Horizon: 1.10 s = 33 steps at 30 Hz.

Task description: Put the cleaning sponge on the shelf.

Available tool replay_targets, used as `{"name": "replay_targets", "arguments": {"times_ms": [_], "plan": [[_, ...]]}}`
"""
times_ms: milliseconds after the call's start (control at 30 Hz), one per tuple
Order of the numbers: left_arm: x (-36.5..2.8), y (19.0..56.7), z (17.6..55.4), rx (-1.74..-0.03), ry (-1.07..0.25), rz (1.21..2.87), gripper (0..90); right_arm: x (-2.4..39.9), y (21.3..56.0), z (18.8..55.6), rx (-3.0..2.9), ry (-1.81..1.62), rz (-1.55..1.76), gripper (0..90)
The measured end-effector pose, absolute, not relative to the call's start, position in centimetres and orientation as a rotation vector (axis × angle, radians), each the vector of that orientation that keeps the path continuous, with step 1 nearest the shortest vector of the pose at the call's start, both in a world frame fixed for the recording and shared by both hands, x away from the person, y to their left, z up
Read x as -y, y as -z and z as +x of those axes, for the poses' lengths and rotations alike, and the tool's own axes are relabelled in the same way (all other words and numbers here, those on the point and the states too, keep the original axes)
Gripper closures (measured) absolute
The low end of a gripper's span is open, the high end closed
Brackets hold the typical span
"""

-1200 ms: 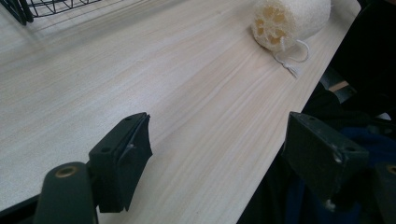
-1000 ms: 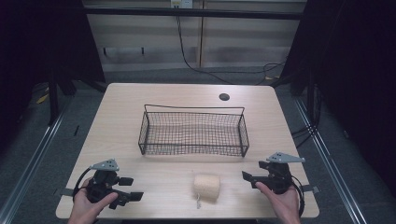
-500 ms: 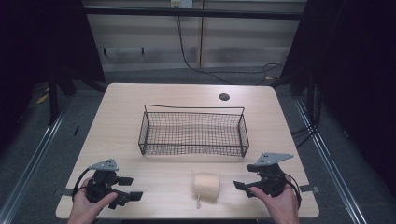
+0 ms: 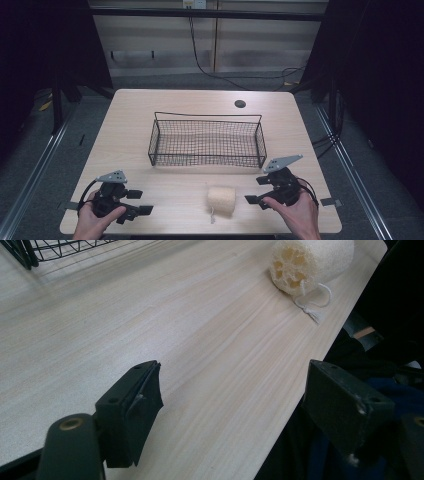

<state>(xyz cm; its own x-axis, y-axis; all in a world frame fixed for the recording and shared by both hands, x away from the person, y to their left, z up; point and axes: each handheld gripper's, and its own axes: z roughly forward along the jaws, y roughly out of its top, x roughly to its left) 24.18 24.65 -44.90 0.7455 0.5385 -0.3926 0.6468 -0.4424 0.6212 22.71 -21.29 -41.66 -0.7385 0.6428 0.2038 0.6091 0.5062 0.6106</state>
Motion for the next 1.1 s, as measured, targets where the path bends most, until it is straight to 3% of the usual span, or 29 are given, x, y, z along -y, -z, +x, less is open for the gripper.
{"name": "replay_targets", "arguments": {"times_ms": [500,1100], "plan": [[-24.6,45.0,24.2,-0.889,0.171,2.142,22.8,16.9,39.3,24.9,-2.938,-0.903,0.872,18.8],[-24.6,45.0,24.2,-0.891,0.171,2.147,22.8,13.6,41.0,27.4,-3.109,-0.661,0.814,20.0]]}}
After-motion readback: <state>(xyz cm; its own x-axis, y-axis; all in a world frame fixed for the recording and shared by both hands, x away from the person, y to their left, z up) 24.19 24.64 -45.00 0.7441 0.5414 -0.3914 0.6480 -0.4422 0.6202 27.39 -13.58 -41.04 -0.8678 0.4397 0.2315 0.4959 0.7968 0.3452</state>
